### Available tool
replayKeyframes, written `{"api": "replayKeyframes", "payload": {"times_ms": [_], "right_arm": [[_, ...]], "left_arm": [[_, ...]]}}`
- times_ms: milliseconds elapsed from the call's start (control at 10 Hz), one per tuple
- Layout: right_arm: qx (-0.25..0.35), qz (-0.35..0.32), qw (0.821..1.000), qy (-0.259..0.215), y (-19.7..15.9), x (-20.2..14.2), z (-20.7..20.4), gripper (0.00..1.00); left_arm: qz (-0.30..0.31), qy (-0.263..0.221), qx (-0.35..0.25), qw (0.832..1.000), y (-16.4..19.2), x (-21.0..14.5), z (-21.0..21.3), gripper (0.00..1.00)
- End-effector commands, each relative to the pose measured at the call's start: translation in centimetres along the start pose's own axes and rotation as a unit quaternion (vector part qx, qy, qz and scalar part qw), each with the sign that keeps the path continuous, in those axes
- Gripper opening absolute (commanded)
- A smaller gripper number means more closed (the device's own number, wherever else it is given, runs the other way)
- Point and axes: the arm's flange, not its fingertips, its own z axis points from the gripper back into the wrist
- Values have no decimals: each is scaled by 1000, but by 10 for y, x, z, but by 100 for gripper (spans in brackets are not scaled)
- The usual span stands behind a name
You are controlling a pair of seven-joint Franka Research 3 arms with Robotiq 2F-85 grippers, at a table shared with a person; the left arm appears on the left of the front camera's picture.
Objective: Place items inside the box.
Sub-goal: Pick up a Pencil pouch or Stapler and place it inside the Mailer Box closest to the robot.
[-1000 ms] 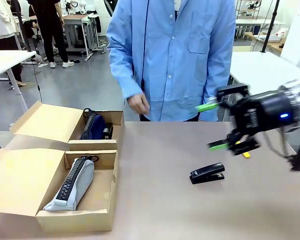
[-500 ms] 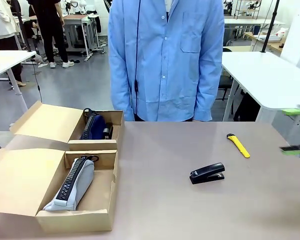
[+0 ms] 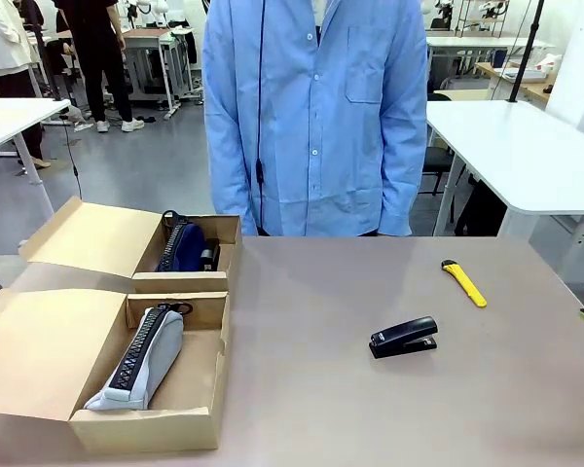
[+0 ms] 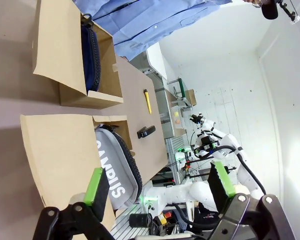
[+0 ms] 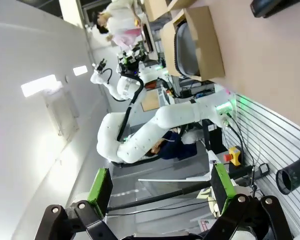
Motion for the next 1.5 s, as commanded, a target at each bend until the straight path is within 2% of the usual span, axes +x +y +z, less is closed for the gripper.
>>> {"api": "replayKeyframes", "payload": {"times_ms": [0, 800, 900, 1000, 1200, 1300, 1400], "right_arm": [[-1, -9, 1000, -12, 7, -1, -2, 100], [-1, 2, 1000, -4, 2, 0, -1, 100], [-131, 138, 981, 29, 20, 9, -14, 100], [-260, 245, 932, -50, 37, 30, -27, 100], [-358, 366, 856, -70, 53, 50, -50, 100], [-306, 397, 865, -21, 55, 50, -54, 100], [-206, 344, 916, 16, 47, 47, -40, 100]], "left_arm": [[-9, -5, -10, 1000, -2, 1, -1, 100], [-9, -5, -10, 1000, -2, 1, -1, 100], [-9, -5, -10, 1000, -2, 1, -1, 100], [-9, -5, -10, 1000, -2, 1, -1, 100], [-9, -5, -10, 1000, -2, 1, -1, 100], [-9, -5, -10, 1000, -2, 1, -1, 100], [-9, -5, -10, 1000, -2, 1, -1, 100]]}}
